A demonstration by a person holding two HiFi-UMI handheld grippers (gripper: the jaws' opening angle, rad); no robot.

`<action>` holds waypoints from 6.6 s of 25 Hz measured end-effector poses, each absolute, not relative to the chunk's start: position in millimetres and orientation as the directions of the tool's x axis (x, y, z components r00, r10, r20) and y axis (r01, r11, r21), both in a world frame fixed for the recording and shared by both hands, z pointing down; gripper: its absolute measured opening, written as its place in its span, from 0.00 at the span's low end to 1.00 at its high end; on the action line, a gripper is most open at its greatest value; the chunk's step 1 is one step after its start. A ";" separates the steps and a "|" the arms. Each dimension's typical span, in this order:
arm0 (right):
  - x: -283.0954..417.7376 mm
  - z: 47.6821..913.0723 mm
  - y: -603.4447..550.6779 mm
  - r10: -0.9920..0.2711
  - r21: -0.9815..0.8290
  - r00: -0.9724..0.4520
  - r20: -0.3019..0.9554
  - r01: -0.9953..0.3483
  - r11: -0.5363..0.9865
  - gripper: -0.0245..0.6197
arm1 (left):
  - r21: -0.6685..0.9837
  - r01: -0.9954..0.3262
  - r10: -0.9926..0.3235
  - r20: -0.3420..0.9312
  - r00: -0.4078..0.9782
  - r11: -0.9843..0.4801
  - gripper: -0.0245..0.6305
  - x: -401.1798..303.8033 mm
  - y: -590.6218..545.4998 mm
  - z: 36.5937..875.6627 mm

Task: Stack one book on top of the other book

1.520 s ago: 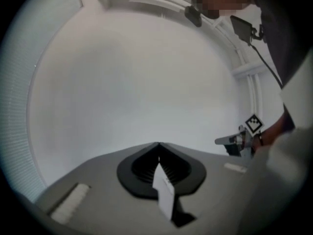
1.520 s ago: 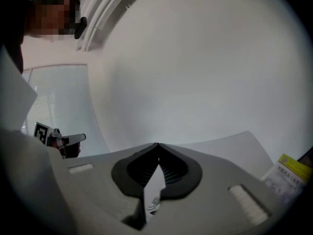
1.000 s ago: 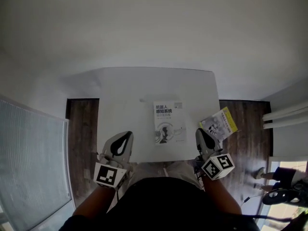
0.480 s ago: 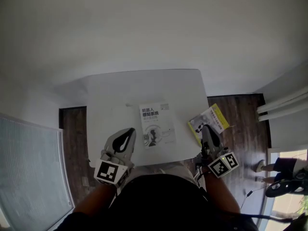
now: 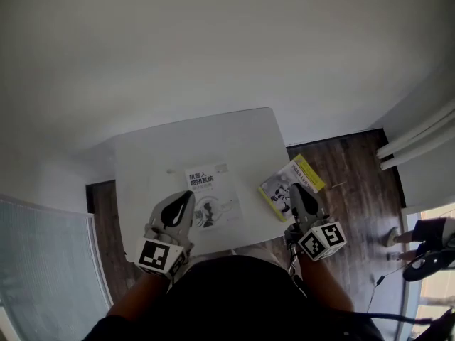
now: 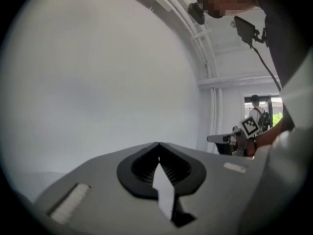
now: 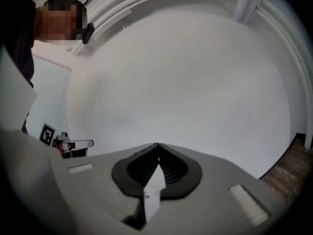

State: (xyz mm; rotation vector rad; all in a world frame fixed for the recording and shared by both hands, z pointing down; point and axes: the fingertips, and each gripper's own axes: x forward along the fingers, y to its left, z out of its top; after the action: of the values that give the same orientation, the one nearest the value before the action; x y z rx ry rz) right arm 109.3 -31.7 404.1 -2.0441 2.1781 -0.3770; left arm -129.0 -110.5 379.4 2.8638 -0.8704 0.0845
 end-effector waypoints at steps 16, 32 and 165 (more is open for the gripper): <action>206.0 431.0 29.3 -0.971 -0.291 0.202 0.130 -0.928 -0.232 0.04 | 0.017 -0.409 -0.400 0.166 0.901 -0.913 0.04 -54.0 -114.8 399.1; 245.2 503.0 39.4 -0.937 -0.349 0.216 0.275 -0.885 -0.307 0.04 | -0.031 -0.397 -0.395 0.187 0.899 -0.917 0.04 -0.9 -136.8 392.7; 282.6 595.2 -7.3 -0.964 -0.784 0.091 0.249 -0.565 -0.256 0.15 | 0.025 -0.508 -0.487 0.252 0.836 -0.861 0.05 -23.7 -126.6 387.6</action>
State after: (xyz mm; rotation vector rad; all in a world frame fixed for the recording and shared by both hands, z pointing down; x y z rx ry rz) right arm 282.6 -7.3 595.2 -1.8756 1.4982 -1.0476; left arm -23.7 -126.6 387.6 2.9226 -0.7936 0.3647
